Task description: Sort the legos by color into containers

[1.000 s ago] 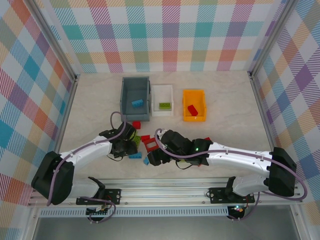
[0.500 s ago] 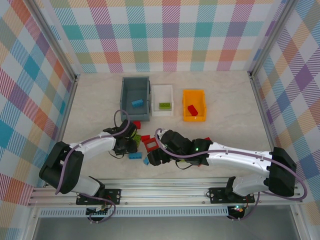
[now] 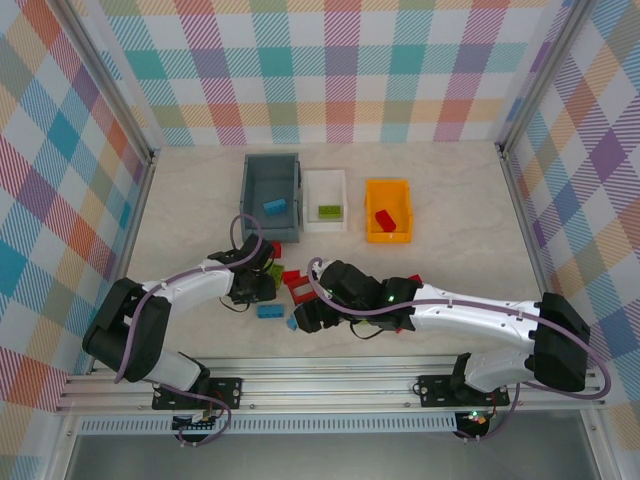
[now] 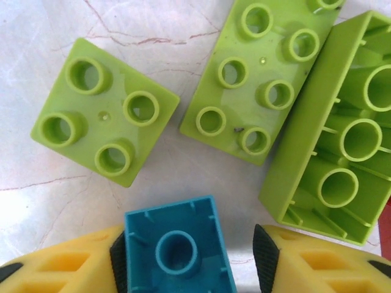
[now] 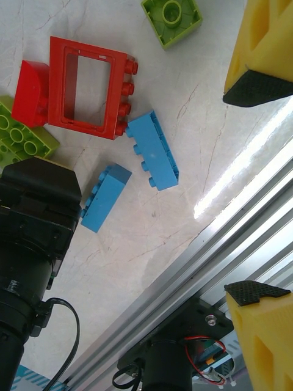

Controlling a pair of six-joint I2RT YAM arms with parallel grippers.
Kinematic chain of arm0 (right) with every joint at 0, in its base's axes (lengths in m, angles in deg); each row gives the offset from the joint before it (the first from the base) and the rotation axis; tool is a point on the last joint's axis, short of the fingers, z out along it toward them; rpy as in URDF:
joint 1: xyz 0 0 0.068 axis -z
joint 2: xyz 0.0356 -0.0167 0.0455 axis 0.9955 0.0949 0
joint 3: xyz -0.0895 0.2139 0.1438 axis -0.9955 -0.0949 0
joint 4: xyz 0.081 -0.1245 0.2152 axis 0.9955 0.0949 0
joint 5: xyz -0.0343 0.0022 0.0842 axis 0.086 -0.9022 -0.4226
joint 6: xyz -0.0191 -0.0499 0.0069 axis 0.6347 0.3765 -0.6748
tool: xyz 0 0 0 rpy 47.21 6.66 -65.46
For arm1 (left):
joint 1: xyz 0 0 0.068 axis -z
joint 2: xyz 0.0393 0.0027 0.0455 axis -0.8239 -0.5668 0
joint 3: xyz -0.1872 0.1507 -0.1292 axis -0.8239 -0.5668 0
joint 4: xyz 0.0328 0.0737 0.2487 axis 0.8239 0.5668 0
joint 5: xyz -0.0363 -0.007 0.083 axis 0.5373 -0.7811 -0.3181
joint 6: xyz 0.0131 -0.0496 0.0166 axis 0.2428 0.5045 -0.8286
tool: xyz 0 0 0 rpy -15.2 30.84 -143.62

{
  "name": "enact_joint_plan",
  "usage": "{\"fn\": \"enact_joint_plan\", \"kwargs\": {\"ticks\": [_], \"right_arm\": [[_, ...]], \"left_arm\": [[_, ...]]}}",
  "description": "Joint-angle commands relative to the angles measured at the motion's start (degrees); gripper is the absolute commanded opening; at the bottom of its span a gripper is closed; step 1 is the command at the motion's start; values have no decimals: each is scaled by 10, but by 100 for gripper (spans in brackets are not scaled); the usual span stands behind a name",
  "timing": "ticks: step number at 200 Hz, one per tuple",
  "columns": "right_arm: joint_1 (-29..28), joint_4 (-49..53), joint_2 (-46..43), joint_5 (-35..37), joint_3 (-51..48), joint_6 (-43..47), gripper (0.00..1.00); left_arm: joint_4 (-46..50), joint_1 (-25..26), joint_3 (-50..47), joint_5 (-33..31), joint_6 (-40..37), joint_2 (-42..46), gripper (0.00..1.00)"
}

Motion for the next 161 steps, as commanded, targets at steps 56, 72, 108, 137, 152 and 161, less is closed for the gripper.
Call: {"fn": "enact_joint_plan", "kwargs": {"ticks": [56,72,108,137,152,161], "right_arm": [[-1,-13,-20,7,0,-8,77],[-1,-26,-49,26,-6,-11,77],[4,-28,-73,111,17,1,77],[37,-23,-70,123,48,-5,77],[56,-22,-69,115,57,-14,77],[65,-20,-69,111,62,-17,77]], "left_arm": [[47,-6,3,-39,16,66,31],[82,-5,22,-43,18,116,31],[141,-7,161,-48,-15,83,31],[145,-19,287,-63,-43,-31,31],[150,-37,350,-61,-49,-98,32],[154,-47,385,-60,-55,-133,32]]}}
